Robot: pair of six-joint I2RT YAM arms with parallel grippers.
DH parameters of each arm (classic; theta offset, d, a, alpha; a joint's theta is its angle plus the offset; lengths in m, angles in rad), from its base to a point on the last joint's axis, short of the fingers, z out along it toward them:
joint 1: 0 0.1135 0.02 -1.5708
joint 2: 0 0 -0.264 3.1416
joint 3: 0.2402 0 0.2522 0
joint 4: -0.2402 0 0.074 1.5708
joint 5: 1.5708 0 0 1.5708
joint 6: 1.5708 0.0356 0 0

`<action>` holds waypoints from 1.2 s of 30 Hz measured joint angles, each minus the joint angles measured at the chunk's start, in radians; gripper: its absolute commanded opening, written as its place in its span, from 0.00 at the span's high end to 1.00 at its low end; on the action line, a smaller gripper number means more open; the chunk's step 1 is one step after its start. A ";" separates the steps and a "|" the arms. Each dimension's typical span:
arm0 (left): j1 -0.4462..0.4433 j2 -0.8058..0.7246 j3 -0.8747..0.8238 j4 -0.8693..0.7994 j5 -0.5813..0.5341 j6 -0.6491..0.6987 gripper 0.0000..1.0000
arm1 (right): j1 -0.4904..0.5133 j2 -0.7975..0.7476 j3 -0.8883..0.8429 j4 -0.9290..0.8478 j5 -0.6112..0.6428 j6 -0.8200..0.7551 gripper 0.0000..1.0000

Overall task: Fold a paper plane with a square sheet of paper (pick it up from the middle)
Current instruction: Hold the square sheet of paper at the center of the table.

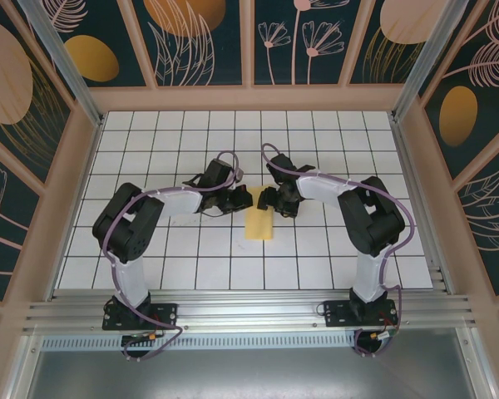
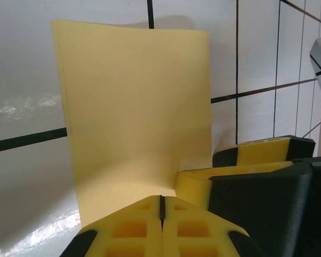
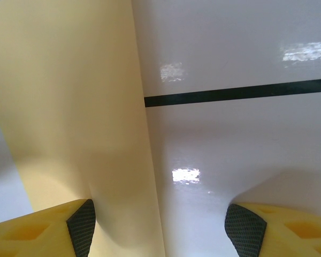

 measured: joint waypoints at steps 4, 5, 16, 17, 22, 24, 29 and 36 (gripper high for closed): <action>-0.003 0.018 0.005 -0.001 -0.003 0.000 1.00 | 0.000 0.001 0.000 0.000 0.000 0.000 0.27; -0.003 0.023 0.005 -0.001 -0.003 0.000 1.00 | 0.000 0.001 0.000 0.000 0.000 0.000 0.27; -0.004 0.069 0.006 -0.006 -0.011 0.001 1.00 | 0.000 0.002 0.001 0.000 0.000 0.000 0.27; -0.004 0.069 0.006 -0.006 -0.012 0.001 1.00 | 0.000 0.002 0.002 -0.002 0.000 0.000 0.27; -0.004 0.069 0.006 -0.006 -0.014 0.002 1.00 | 0.001 0.002 0.021 -0.022 0.001 0.002 0.27; -0.004 0.069 0.006 -0.006 -0.014 0.004 1.00 | 0.002 -0.003 0.027 -0.028 0.001 0.003 0.27; -0.004 0.069 0.006 -0.006 -0.015 0.010 1.00 | -0.001 -0.025 0.026 -0.003 0.010 0.003 0.28; -0.005 0.069 0.006 -0.006 -0.018 0.013 1.00 | -0.044 -0.196 -0.068 0.160 -0.037 0.027 0.70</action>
